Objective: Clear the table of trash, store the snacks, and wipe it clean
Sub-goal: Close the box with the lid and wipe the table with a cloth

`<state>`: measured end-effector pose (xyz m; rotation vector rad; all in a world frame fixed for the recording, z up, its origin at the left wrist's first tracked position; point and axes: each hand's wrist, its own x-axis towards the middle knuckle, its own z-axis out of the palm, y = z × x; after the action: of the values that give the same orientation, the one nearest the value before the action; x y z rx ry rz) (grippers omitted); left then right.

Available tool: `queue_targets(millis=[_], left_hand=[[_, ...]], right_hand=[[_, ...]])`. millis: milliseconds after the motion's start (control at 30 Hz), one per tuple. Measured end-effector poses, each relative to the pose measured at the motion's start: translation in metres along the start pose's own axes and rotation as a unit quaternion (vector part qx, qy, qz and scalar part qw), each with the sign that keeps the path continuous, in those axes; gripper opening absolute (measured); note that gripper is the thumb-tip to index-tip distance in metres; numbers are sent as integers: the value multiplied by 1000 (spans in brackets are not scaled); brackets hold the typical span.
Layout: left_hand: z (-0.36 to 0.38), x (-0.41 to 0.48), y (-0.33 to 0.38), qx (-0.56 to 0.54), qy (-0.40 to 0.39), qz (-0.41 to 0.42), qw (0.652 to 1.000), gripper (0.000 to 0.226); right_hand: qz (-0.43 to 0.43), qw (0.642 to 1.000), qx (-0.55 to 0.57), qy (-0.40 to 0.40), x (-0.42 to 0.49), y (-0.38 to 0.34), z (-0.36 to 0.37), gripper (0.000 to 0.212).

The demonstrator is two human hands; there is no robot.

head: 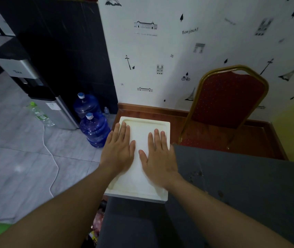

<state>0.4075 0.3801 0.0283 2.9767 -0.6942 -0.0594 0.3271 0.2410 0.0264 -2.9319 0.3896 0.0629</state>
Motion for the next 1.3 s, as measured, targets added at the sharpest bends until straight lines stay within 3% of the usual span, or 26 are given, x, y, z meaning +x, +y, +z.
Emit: queue_targets(millis=[200,400,500,767,1300], left_hand=[[-7,-19,3,28,-4,-7,1000,63],[-7,-50,1,34,-32,9,999,80],[-6,-59,0,34,-39,-1,999,76],[-8,-71,-1,52,-59,-5,997,65],[-17,-70,8,34,-65,-47,996,66]], right_hand=[[2,1000,-1,2,-7,-4,-1,76],[7,1000,-3,21,-11,-5,-7,71],[4,1000,-6,-1,-18,-7,-9,69],[-12,997,3,-72,-45,-2,-10,86],[-1,999,22,-35,-59,-7,-2,96]])
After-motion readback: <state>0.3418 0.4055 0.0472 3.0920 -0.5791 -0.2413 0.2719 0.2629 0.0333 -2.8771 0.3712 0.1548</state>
